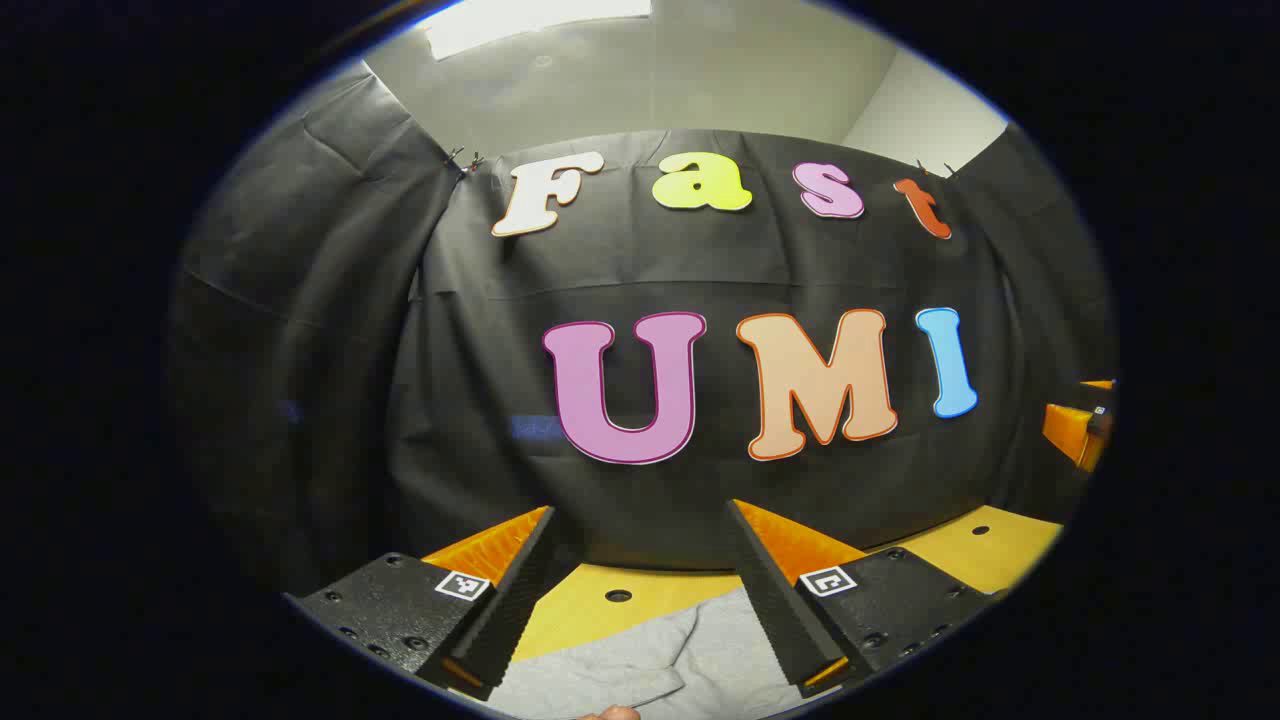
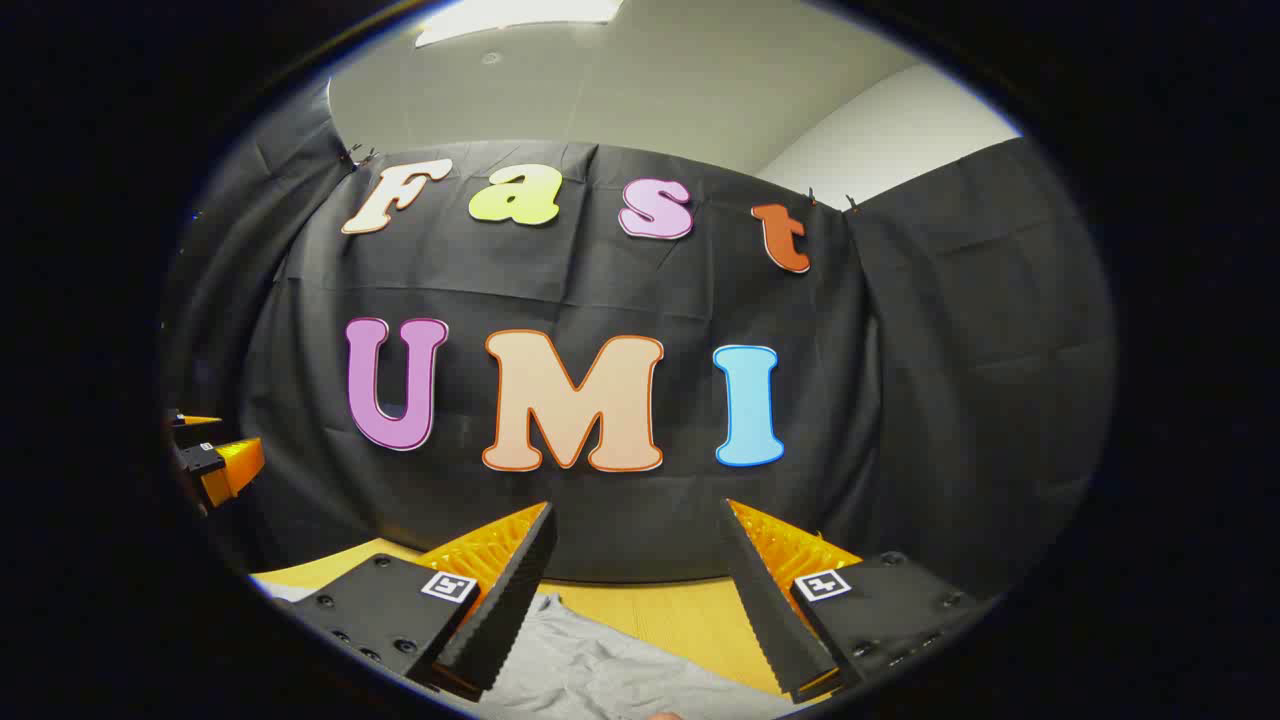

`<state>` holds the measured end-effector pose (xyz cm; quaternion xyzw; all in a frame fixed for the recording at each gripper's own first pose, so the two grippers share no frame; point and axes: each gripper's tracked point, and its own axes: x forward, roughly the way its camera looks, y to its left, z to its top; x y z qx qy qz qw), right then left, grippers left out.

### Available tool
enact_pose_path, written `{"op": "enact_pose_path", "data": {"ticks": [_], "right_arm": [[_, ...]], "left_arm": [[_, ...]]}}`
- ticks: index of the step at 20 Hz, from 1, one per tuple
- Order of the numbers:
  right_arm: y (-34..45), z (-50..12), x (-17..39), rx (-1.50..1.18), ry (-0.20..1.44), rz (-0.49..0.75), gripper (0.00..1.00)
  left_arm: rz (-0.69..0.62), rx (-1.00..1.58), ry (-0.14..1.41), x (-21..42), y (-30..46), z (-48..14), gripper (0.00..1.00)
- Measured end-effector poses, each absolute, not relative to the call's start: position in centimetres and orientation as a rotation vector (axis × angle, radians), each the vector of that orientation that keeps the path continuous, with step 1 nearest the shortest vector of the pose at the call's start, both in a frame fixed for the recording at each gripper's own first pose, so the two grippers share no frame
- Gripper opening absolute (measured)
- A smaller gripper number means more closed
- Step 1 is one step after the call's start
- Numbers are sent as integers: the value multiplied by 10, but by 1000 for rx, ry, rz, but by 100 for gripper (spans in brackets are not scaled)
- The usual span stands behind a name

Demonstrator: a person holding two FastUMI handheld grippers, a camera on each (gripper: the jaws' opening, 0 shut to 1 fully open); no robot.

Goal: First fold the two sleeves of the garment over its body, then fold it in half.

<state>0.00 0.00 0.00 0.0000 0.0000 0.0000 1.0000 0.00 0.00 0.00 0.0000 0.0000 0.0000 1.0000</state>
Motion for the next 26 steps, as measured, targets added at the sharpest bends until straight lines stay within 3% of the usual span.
{"op": "enact_pose_path", "data": {"ticks": [1,7,9,16,26], "right_arm": [[0,2,0,-3,-2,0,99],[2,-1,1,-20,2,10,99],[2,-3,2,-25,5,14,99],[2,-4,1,-29,4,23,99],[-9,-11,-1,-24,31,13,99]], "left_arm": [[0,1,-3,0,1,0,96],[2,-9,3,-2,3,-3,99],[1,-11,4,-2,4,-4,96],[-15,-13,2,-1,-1,-7,99],[-57,-16,5,-1,-16,-11,96]]}}
